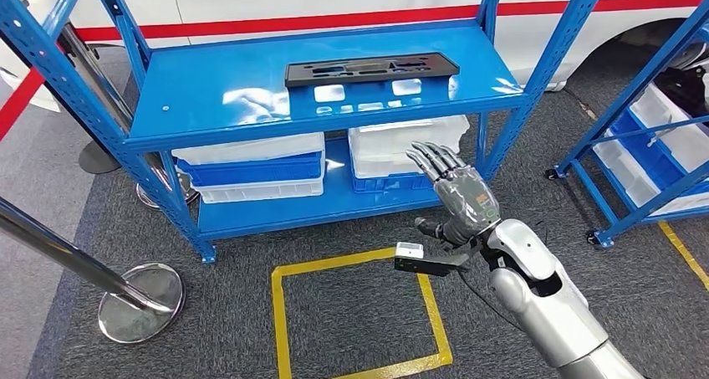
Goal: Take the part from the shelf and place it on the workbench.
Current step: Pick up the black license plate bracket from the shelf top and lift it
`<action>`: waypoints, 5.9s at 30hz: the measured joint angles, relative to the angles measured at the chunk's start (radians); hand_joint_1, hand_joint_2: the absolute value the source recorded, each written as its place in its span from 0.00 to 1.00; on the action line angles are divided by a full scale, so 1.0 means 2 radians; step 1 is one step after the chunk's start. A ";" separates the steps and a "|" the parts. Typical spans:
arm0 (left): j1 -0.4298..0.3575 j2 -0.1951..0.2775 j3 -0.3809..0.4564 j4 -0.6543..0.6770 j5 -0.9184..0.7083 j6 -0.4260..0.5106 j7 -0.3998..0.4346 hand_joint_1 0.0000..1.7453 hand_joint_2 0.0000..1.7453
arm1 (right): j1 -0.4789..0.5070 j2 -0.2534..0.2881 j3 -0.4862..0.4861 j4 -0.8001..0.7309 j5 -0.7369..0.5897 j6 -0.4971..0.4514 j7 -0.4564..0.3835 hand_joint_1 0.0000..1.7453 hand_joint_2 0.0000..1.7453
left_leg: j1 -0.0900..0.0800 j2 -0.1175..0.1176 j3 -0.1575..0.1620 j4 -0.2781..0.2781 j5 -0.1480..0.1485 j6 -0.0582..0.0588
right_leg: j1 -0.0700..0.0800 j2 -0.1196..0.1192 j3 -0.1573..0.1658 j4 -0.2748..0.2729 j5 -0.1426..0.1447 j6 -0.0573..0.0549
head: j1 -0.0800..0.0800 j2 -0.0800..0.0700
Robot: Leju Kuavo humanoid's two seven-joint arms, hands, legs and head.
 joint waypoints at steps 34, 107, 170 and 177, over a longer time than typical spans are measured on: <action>0.002 -0.004 0.000 0.001 -0.006 -0.003 0.002 0.00 0.00 | -0.024 0.007 -0.001 0.075 -0.020 -0.017 0.005 0.00 1.00 | -0.002 -0.002 0.003 0.009 -0.010 -0.003 | 0.001 -0.002 0.038 -0.092 0.057 -0.008 | 0.000 0.000; 0.002 -0.009 0.009 0.004 -0.027 -0.003 -0.007 0.00 0.00 | -0.031 0.010 -0.069 0.119 -0.003 -0.020 0.017 0.00 1.00 | 0.003 -0.005 -0.065 0.145 -0.066 -0.028 | 0.003 -0.001 0.068 -0.130 0.051 -0.027 | -0.003 0.000; -0.004 -0.005 0.009 0.005 -0.051 -0.012 -0.024 0.00 0.00 | -0.124 0.186 0.065 0.293 0.051 -0.001 0.004 1.00 1.00 | 0.004 -0.006 0.001 0.011 -0.010 -0.008 | -0.003 0.002 0.051 -0.117 0.053 -0.010 | 0.002 0.000; -0.005 -0.005 0.009 0.005 -0.051 -0.013 -0.025 0.00 0.00 | -0.127 0.190 0.068 0.305 0.047 -0.001 0.004 1.00 1.00 | 0.005 -0.006 0.002 0.010 -0.010 -0.015 | -0.002 0.002 0.052 -0.117 0.053 -0.010 | 0.002 0.000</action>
